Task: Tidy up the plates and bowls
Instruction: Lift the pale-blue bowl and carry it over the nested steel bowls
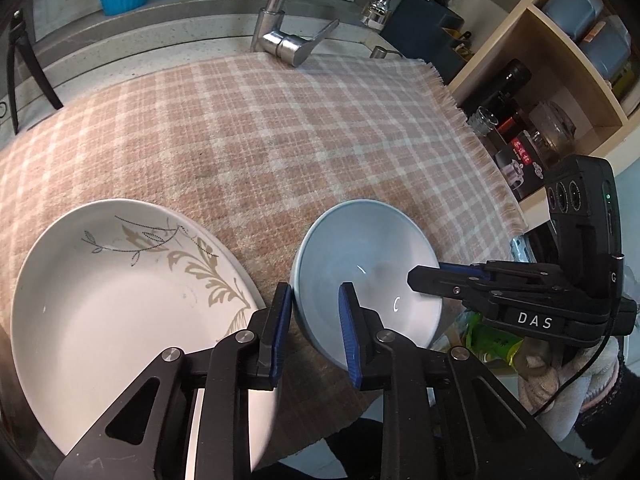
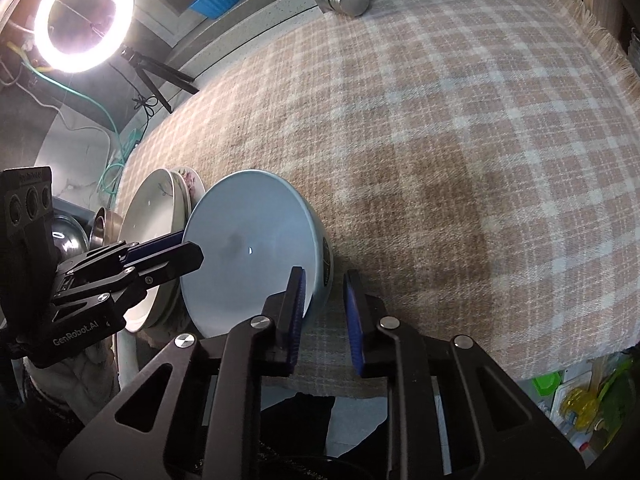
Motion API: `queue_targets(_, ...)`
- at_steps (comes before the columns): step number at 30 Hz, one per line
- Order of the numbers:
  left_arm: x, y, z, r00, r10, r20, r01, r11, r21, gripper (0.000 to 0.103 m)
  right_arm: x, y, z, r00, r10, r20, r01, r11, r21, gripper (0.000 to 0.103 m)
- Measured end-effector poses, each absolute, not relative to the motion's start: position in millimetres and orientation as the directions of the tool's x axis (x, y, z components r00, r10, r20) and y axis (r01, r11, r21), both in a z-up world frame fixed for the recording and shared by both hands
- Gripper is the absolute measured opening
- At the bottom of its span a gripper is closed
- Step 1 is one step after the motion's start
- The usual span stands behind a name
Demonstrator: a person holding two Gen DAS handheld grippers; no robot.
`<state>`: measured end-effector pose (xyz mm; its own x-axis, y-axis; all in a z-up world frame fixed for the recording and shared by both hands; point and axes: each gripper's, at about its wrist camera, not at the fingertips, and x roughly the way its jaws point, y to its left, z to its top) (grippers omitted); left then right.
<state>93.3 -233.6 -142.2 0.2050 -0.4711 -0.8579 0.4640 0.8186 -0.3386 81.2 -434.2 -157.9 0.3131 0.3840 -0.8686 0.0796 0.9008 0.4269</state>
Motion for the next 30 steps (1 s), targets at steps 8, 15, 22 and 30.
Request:
queue_targets(8, 94.6, -236.2, -143.6, 0.199, -0.479, -0.855, 0.462, 0.815, -0.35, 0.022, 83.3, -435.1, -159.5, 0.314, 0.384, -0.868, 0.099, 0.896, 0.433, 0.013)
queue_targets(15, 94.6, -235.0, -138.3, 0.201, -0.502, -0.842, 0.463, 0.805, -0.37, 0.022, 85.4, -437.4, -151.2, 0.326, 0.366, -0.872, 0.107, 0.902, 0.418, 0.013)
queue_targets(22, 96.3, -228.0, -124.2, 0.227, -0.525, -0.821, 0.461, 0.8, -0.384, 0.022, 88.0, -435.3, -134.3, 0.352, 0.355, -0.866, 0.091, 0.908, 0.409, 0.013)
queue_targets(30, 97.5, -209.8, -104.3, 0.272, -0.539, -0.797, 0.448, 0.804, -0.391, 0.022, 97.3, -421.3, -109.5, 0.38, 0.358, -0.853, 0.052, 0.913, 0.406, 0.013)
